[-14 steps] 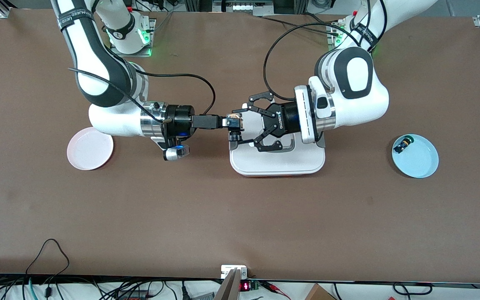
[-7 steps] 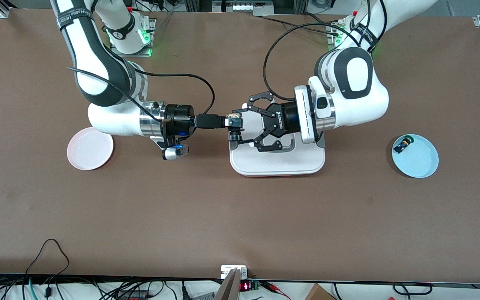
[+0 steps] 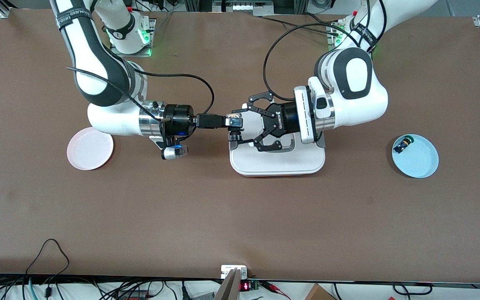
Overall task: Transfer orange switch to right arm and place
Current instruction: 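Grasp the switch with the right gripper and open the left gripper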
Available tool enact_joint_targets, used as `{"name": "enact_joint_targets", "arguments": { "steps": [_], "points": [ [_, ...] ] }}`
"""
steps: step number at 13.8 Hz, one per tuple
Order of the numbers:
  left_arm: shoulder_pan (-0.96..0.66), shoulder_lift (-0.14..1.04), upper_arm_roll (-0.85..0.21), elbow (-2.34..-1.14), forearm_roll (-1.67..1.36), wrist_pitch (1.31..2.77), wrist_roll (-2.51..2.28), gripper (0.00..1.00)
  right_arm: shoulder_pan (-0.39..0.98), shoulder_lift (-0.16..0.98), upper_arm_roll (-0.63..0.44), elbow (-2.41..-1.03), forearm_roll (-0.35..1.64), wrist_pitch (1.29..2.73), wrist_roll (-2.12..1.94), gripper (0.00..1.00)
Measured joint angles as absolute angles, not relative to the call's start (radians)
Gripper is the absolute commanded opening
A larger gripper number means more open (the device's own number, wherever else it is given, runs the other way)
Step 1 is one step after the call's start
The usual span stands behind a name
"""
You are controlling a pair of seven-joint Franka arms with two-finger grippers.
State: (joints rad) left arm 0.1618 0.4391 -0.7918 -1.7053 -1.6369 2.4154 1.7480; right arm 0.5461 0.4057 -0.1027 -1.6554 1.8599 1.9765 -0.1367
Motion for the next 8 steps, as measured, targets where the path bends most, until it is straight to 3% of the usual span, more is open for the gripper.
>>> {"name": "enact_joint_targets", "arguments": {
  "steps": [8],
  "points": [
    [0.166,0.437,-0.794,-1.701,-1.637,2.389,1.63,1.0,0.544,0.404,-0.105,-1.664,1.86,1.975,-0.144,0.0]
  ]
}}
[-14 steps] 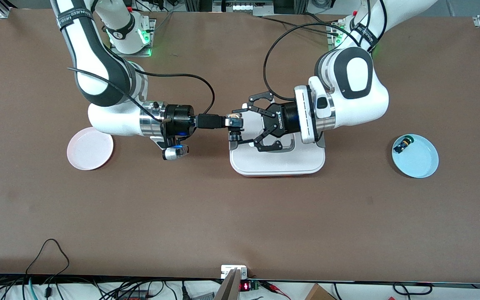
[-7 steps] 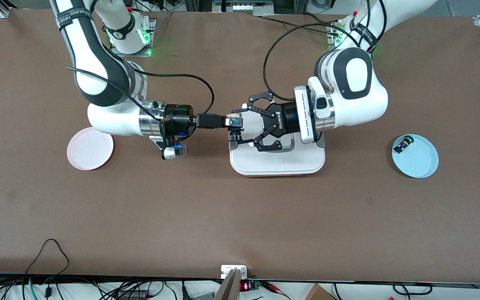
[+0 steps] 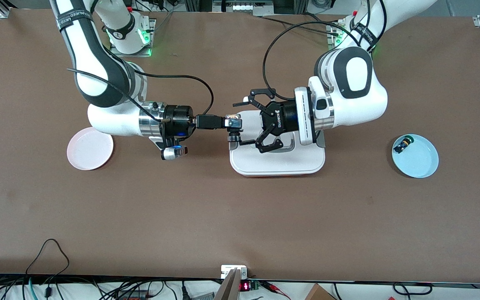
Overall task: Transfer orange switch to right arm and place
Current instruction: 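Grasp the switch with the right gripper and open the left gripper, then carry the switch to the plate while the left gripper withdraws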
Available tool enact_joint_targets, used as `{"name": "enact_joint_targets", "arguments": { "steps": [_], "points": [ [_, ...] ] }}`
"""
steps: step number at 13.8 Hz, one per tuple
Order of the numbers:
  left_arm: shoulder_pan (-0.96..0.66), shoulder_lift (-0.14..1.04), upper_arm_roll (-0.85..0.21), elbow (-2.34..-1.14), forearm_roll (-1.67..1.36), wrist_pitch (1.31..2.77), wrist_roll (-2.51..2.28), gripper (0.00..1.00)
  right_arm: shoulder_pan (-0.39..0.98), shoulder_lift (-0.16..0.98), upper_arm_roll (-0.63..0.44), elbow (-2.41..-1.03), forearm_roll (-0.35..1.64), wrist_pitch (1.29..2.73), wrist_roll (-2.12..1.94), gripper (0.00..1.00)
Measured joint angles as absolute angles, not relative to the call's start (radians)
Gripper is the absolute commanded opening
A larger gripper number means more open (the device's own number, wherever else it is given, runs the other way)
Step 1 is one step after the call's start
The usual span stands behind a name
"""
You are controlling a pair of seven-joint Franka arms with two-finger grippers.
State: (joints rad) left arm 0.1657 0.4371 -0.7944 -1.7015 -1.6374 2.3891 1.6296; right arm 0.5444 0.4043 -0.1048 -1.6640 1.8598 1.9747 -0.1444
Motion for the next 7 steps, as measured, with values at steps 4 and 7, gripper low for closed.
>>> {"name": "enact_joint_targets", "arguments": {
  "steps": [4,7],
  "points": [
    [0.213,0.436,-0.793,-1.701,-1.619,2.278,1.583,1.0,0.524,0.401,-0.115,-1.664,1.857,1.957,-0.145,0.0],
    [0.336,0.433,-0.792,-1.682,-1.374,2.077,1.417,1.0,0.472,0.401,-0.119,-1.664,1.797,1.878,-0.146,0.0]
  ]
}}
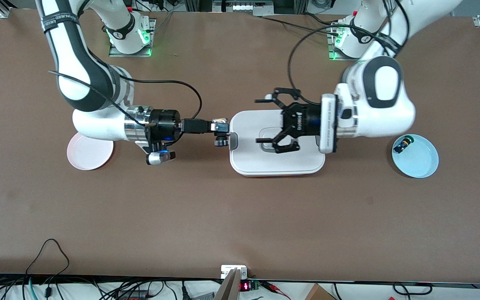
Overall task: Transfer orange switch to right arm and place
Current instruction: 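Carry the switch to the plate while the left gripper withdraws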
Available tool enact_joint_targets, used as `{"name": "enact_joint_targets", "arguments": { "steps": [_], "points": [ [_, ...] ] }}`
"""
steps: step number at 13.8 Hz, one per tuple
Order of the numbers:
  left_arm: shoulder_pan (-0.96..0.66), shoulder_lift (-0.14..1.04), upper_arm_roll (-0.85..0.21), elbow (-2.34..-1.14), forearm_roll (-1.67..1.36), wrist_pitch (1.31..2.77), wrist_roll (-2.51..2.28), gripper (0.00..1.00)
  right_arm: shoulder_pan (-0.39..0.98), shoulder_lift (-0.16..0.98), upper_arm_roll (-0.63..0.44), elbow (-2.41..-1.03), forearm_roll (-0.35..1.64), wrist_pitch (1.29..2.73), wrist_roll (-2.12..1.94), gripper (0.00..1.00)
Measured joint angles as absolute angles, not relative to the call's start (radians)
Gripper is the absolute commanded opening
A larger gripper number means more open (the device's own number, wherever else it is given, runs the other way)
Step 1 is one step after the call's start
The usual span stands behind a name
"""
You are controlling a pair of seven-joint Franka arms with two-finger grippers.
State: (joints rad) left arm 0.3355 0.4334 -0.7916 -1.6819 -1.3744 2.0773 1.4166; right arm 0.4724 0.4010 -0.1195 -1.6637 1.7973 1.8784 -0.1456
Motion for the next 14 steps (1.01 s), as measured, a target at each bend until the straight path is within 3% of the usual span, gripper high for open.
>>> {"name": "enact_joint_targets", "arguments": {
  "steps": [7,14],
  "points": [
    [0.491,0.422,-0.791,-1.519,-0.729,1.632,0.915,1.0,0.357,0.401,-0.121,-1.653,1.604,1.714,-0.156,0.0],
    [0.454,0.42,-0.801,-1.494,-0.233,1.491,0.382,1.0,0.243,0.4,-0.123,-1.561,1.27,1.586,-0.16,0.0]
  ]
}}
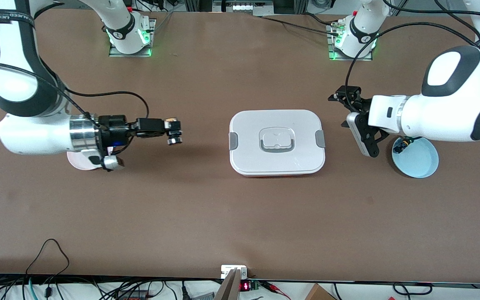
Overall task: Transfer orange switch to right arm and place
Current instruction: 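Carry the switch to the plate while the left gripper withdraws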
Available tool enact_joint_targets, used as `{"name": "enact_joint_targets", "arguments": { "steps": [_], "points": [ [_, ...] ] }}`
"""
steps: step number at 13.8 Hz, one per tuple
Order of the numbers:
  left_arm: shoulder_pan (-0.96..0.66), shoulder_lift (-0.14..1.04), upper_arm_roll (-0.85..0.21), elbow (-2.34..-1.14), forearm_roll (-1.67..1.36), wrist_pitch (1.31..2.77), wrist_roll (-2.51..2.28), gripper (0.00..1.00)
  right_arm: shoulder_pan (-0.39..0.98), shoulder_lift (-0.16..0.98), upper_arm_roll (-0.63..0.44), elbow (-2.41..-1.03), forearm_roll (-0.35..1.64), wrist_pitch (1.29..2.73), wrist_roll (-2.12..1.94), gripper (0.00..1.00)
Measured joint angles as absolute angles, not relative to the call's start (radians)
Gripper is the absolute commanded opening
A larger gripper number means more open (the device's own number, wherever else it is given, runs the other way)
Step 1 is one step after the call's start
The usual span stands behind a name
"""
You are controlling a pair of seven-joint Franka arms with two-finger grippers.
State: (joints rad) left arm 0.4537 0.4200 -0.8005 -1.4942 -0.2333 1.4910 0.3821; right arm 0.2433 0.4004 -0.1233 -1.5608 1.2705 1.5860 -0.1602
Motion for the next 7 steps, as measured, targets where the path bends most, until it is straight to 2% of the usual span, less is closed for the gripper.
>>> {"name": "enact_joint_targets", "arguments": {
  "steps": [7],
  "points": [
    [0.382,0.415,-0.798,-1.364,0.185,1.297,0.149,1.0,0.047,0.394,-0.126,-1.39,0.885,1.321,-0.205,0.0]
  ]
}}
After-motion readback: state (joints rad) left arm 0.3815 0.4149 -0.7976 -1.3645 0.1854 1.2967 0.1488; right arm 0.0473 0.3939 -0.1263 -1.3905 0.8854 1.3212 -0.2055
